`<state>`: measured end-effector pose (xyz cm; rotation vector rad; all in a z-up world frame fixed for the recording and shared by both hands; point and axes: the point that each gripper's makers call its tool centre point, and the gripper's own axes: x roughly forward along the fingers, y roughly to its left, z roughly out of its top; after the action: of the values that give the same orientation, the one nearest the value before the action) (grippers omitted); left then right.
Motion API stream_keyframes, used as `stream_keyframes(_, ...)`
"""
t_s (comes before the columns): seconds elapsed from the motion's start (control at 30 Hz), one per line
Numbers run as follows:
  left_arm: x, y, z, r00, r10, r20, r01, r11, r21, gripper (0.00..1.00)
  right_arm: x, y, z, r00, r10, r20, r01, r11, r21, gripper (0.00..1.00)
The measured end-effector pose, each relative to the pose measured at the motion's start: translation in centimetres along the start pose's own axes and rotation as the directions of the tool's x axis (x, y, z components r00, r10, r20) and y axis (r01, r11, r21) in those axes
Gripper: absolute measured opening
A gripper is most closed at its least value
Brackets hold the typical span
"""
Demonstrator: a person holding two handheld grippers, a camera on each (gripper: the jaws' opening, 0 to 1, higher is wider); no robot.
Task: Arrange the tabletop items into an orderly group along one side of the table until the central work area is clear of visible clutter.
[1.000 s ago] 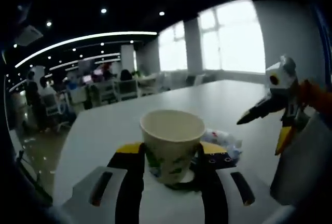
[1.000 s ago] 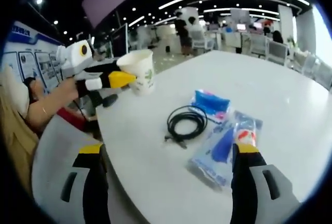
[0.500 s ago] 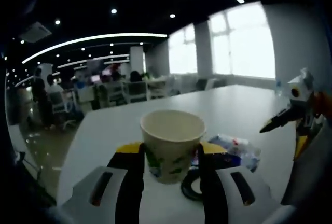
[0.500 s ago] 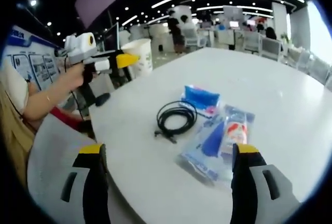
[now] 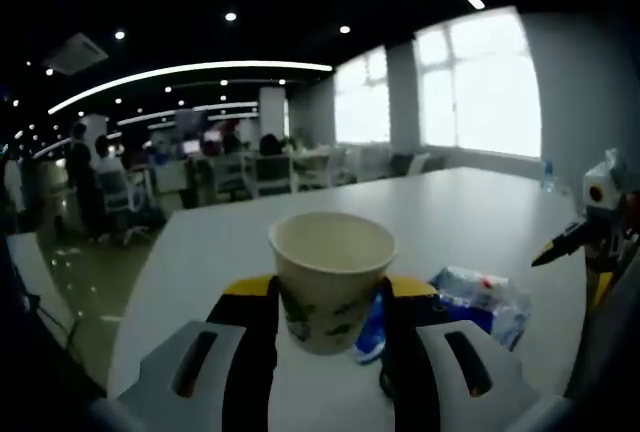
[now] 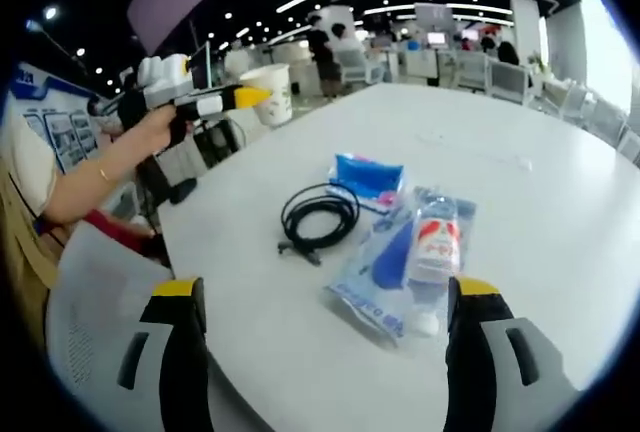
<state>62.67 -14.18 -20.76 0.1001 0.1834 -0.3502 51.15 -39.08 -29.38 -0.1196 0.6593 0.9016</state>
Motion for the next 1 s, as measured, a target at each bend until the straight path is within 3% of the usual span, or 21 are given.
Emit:
stream_keyframes(0.43,5.0,2.8,-2.6,1.0,-0.004,-0.001,0.003,0.998,-0.061,0.38,0.4,-2.2,-1.8,0.997,-0.05,-0.052,0.052,0.998,0.047,0.98)
stream_keyframes(0.67,7.9,4.0,-4.9,1.0,0.004,-0.005,-0.005,0.997,-0.071,0.38,0.4,-2.9,-2.5,0.995,-0.067,-0.069,0.072,0.995,0.07,0.97)
stream_keyframes(1.0,10.5,4.5,-7.6,1.0,0.008,-0.009,-0.009,0.994,-0.11,0.38,0.0,-4.1,-2.8,0.992,-0.104,-0.07,0.11,0.989,0.1,0.96)
